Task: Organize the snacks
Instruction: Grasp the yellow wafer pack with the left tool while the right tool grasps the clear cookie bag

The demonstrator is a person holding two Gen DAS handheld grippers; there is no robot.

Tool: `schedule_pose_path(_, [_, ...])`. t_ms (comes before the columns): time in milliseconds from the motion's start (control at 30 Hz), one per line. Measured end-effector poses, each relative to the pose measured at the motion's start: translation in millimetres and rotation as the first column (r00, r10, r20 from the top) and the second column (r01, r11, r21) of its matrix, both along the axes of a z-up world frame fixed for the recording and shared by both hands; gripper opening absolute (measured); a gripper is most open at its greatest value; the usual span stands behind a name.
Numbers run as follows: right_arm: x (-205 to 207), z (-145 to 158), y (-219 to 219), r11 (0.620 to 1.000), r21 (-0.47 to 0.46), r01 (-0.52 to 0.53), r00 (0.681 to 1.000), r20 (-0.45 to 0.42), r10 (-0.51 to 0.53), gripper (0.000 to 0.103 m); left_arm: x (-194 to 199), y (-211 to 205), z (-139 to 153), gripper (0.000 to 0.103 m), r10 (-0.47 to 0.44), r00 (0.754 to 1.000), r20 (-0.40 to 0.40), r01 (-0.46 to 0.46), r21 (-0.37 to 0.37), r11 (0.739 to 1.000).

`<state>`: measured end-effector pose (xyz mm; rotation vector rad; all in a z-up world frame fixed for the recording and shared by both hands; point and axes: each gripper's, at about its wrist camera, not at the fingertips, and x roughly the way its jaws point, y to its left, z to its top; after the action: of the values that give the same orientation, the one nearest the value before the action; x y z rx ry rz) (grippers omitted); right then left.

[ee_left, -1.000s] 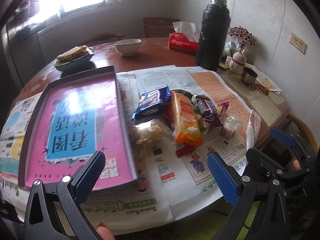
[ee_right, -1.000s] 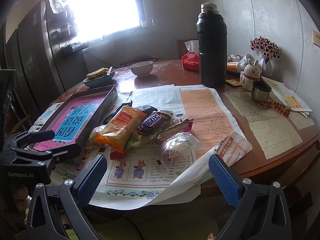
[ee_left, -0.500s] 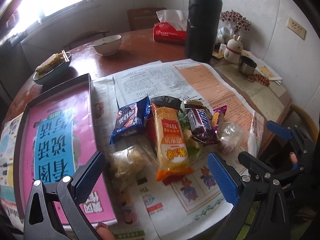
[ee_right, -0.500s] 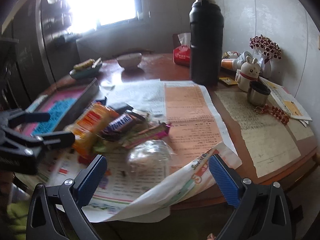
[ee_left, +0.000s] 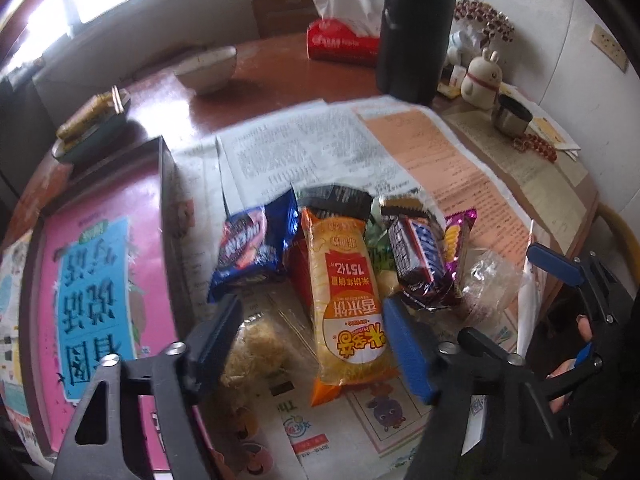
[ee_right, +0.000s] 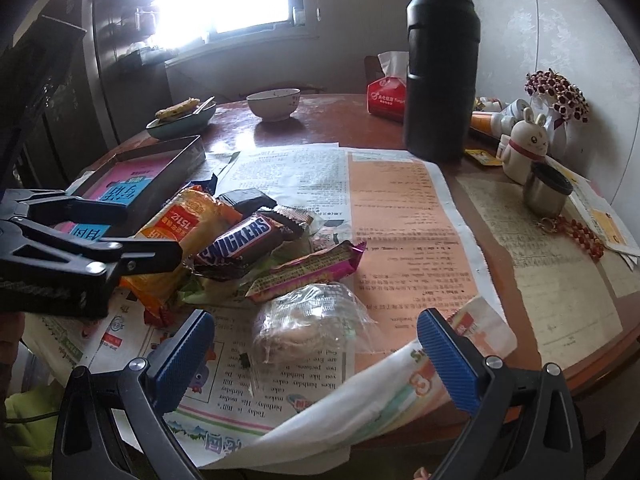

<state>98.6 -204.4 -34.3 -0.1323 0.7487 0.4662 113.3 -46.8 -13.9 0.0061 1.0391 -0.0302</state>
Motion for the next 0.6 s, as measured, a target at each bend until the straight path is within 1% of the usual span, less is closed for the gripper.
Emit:
schedule_pose_path(167, [2.8,-4.6,5.1,1.000,-0.011,-0.016,1.000,0.002,0.016,0.102,6.5,-1.3,-4.9,0.072,0.012,1.000,-0.011,-0.012,0.000,1.000])
schedule_pose_path(267, [4.4,-6.6,4.7,1.000,-0.009,-0.011,1.000,0.001,0.011,0.095,9.1,-1.1,-5.3,0.070,0.017,1.000,-0.014,-0.017,-0.009,1.000])
schedule_pose_path(333, [5.6,-7.8,4.7,1.000,-0.007,-0.009,1.000,0.001,0.009,0.089,10.6,-0.9,-5.1,0.065,0.019,1.000,-0.018,-0.019,-0.022,1.000])
schedule_pose_path(400, [6.0,-9.1,5.6,1.000,-0.012,-0.013,1.000,0.006,0.013,0.086,11.7,-1.2,-4.8,0.061,0.020,1.000,-0.022,-0.020,-0.025,0.999])
schedule_pose_path(467, [5.9,-11.1,6.7,1.000,-0.022,-0.016,1.000,0.006,0.016,0.082,12.5,-2.2,-6.3,0.054,0.020,0.999,-0.030,-0.020,-0.012,1.000])
schedule_pose_path(533, [5.2,-14.0,9.3,0.999,-0.032,-0.030,1.000,0.003,0.030,0.075,13.8,-2.8,-9.6,0.040,0.017,0.999,-0.041,-0.017,-0.006,1.000])
schedule_pose_path(567, [4.4,-15.2,10.5,0.999,-0.037,-0.034,0.999,0.002,0.035,0.073,14.1,-2.5,-10.9,0.037,0.015,0.999,-0.047,-0.015,-0.010,1.000])
schedule_pose_path(600, [3.8,-16.8,12.2,0.998,-0.043,-0.043,0.999,-0.001,0.043,0.069,13.9,-2.6,-11.6,0.036,0.010,0.999,-0.049,-0.010,-0.016,1.000])
